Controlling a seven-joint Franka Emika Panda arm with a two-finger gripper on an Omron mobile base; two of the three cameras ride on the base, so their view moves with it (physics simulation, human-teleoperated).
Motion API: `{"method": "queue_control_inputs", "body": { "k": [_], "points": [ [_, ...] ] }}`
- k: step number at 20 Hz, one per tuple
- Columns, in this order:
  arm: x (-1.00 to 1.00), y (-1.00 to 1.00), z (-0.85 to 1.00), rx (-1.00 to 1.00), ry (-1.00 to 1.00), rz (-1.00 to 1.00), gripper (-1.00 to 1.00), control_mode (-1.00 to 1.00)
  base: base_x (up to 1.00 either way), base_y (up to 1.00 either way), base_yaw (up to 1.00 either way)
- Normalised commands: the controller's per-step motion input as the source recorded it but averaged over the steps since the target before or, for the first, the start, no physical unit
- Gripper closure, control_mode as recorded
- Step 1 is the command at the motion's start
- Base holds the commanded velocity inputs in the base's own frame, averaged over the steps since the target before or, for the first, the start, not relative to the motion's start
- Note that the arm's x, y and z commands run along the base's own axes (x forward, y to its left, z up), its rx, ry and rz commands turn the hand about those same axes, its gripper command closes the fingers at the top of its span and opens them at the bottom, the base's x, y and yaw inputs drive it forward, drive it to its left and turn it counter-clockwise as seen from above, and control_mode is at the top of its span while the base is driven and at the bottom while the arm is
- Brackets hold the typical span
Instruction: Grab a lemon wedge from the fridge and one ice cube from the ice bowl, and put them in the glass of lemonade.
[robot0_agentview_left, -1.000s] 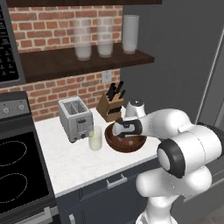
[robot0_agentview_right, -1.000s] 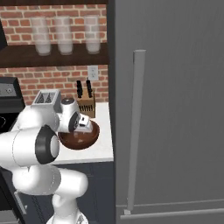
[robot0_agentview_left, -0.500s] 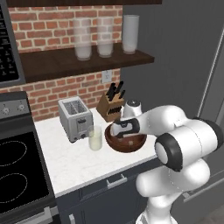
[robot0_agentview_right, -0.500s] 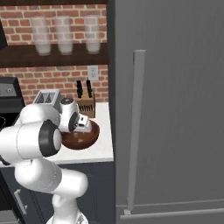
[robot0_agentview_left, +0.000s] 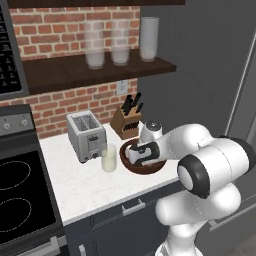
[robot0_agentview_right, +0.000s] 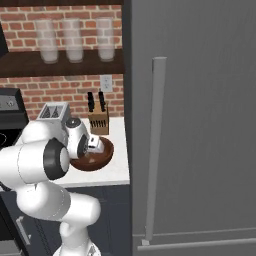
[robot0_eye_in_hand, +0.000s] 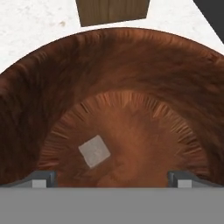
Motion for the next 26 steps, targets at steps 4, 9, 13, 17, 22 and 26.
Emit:
{"method": "queue_control_inputs", "body": {
  "k": [4,9,13,17,22,26],
  "points": [
    [0.07,0.00,-0.01,0.00,0.00,0.00,-1.00,-1.00,0.00,0.00,0.00],
    [0.01,0.01,-0.11,-0.05,0.09,0.00,-1.00,-1.00,0.00,0.00,0.00],
    [0.00,0.08,0.00,-0.12,0.18,0.00,-1.00,-1.00,0.00,0.00,0.00],
    [0.00,0.12,0.00,-0.13,0.07,-0.01,-1.00,-1.00,0.00,0.00,0.00],
    [0.00,0.12,0.00,0.00,-0.01,0.00,-1.00,-1.00,0.00,0.00,0.00],
    [0.00,0.02,-0.01,0.00,0.00,0.00,-1.00,-1.00,0.00,0.00,0.00]
  ]
}}
